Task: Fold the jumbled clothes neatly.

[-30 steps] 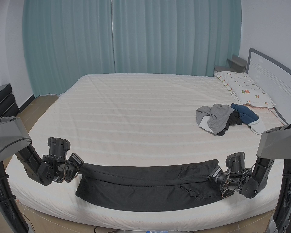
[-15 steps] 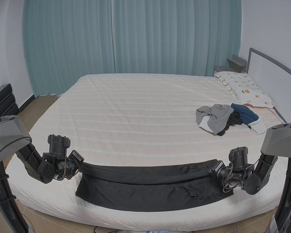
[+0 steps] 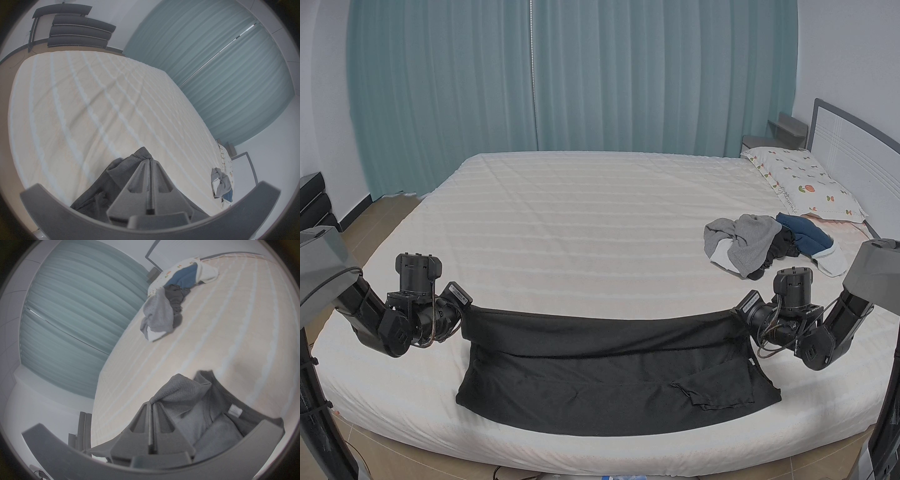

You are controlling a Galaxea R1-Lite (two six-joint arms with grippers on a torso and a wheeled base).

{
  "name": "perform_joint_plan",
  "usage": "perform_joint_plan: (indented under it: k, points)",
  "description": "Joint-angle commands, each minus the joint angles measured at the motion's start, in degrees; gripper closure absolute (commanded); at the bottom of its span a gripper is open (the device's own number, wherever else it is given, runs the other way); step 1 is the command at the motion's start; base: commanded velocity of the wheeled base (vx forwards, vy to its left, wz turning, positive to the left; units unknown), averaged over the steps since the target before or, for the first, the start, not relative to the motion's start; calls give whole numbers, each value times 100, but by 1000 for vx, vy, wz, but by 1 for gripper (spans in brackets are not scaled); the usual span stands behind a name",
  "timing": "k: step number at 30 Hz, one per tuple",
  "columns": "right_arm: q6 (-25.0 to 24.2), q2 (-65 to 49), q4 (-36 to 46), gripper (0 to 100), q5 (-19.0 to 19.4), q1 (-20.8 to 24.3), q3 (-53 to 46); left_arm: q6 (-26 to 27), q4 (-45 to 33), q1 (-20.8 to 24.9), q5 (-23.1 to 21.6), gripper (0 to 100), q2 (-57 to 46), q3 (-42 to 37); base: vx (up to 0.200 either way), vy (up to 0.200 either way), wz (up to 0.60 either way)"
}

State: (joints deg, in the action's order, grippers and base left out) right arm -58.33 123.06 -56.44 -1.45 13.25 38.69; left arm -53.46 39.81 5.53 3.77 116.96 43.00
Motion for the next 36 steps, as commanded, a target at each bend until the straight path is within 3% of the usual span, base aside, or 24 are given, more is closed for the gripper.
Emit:
perform_joint_plan:
  k: [1,13,36]
  points:
    - [147,51,204,100,-4,-156,613,37,18,-35,-8,100,143,323,0,0,0]
    - [586,385,142,100,4,-191,930,11,35,-44,10,100,240,561,0,0,0]
    - [973,578,54,100,57,-165,1272,46,35,-228,10,100,108,438,0,0,0]
